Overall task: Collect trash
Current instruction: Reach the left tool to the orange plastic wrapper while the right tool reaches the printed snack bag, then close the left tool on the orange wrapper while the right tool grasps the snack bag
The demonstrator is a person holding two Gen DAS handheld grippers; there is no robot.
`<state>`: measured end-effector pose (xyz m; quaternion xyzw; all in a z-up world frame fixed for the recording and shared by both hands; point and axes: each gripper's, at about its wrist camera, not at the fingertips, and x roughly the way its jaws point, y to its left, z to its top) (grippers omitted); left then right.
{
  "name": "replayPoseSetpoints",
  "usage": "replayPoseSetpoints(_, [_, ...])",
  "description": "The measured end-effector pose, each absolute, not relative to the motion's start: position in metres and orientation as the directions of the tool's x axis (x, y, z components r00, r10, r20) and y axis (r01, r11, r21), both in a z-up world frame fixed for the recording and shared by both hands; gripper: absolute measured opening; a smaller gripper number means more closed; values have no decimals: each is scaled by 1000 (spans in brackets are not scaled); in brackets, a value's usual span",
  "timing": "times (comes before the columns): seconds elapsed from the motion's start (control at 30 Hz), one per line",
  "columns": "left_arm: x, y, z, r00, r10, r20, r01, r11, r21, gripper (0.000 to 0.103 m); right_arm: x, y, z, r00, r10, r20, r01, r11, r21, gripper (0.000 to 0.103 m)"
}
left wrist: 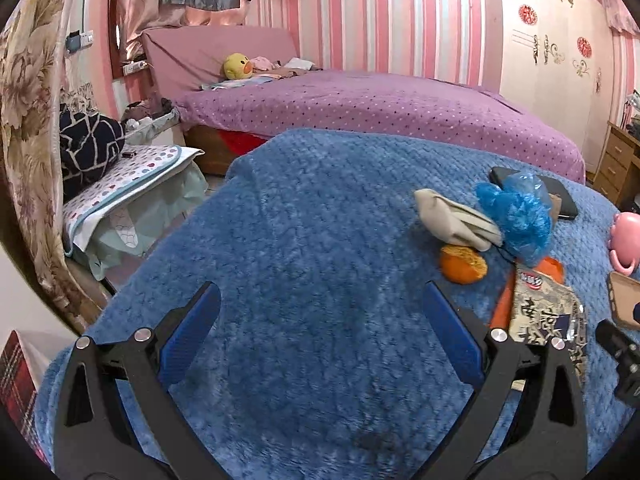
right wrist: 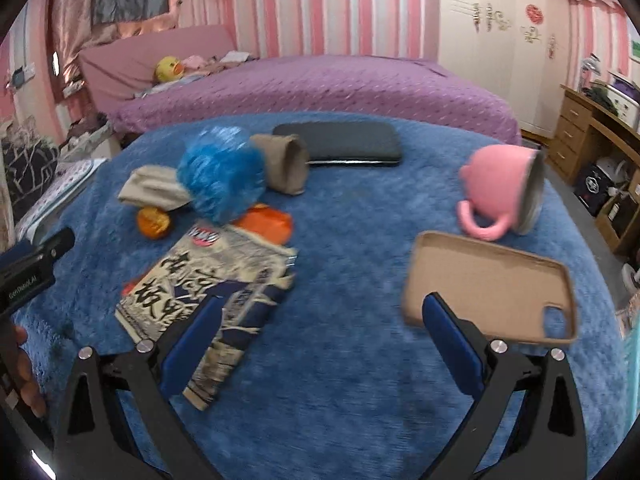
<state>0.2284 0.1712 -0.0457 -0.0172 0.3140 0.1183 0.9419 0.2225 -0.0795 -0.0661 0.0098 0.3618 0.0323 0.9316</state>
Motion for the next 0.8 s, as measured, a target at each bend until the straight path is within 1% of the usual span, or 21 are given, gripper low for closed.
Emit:
replayPoseSetpoints(0.03, [229,171,-46,774,210,-598,-232,972,41,97,225,-72,-69,727,70,-683,-67,997,31,97])
replayPoseSetpoints(0.1, [230,172,-46,773,201,-601,-225,974,37,97,230,-65,-74,710,75,-700,-83,996,23,89])
replayPoseSetpoints(0.17, [230,171,-46,774,195,-603,-218,975,36,97,235,-60,-82,675,100,-731,-108,993,37,69])
replayPoseSetpoints(0.23, [231,171,-46,772,195,-605,-214,976,40,97,236,-59,-85,662,129,-738,-131,990,56,60])
replayPoseSetpoints(0.27, [231,170,-46,772,196,-605,-213,976,45,97,238,-58,-86,662,141,-736,-138,988,65,47])
replayPoseSetpoints(0.3, [230,168,-46,773,196,-604,-210,976,48,97,238,-58,-86,661,160,-733,-152,985,79,38])
replayPoseSetpoints(0.33, [230,167,-46,774,196,-602,-207,977,51,97,237,-60,-85,661,181,-728,-164,982,95,25])
replayPoseSetpoints(0.37, [229,164,-46,775,195,-601,-203,978,55,97,236,-62,-84,665,189,-722,-168,981,102,17])
replayPoseSetpoints(0.43, [229,158,-45,779,188,-597,-192,980,59,97,232,-68,-81,676,206,-707,-182,977,111,7])
replayPoseSetpoints(0.47, [228,154,-44,783,180,-596,-182,982,58,97,228,-72,-77,689,203,-696,-184,978,104,6])
replayPoseSetpoints(0.7, [229,128,-42,788,122,-604,-128,991,32,97,208,-123,-52,746,143,-651,-144,988,52,6])
replayPoseSetpoints(0.8, [232,114,-44,784,78,-616,-96,995,3,97,205,-157,-49,751,125,-649,-97,992,79,6])
